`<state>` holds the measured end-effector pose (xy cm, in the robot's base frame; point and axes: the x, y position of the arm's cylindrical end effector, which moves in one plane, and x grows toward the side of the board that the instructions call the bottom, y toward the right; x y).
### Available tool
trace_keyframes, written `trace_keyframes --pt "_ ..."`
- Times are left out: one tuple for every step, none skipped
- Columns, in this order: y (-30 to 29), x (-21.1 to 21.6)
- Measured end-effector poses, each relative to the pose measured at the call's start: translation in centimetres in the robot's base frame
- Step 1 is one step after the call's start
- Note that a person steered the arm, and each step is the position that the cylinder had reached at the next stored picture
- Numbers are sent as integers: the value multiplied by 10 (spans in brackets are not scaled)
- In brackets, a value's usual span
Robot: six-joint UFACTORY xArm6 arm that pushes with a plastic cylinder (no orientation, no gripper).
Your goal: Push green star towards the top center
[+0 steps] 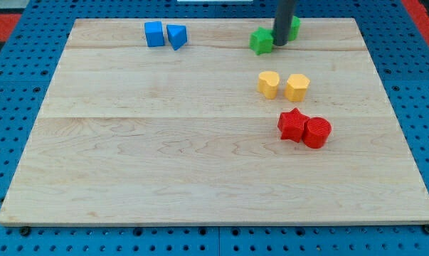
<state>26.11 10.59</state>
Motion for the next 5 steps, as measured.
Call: trace_keyframes --pt "17 14" --pt "-3 54" --pt "-87 62" --pt "-171 61" --pt "-183 47"
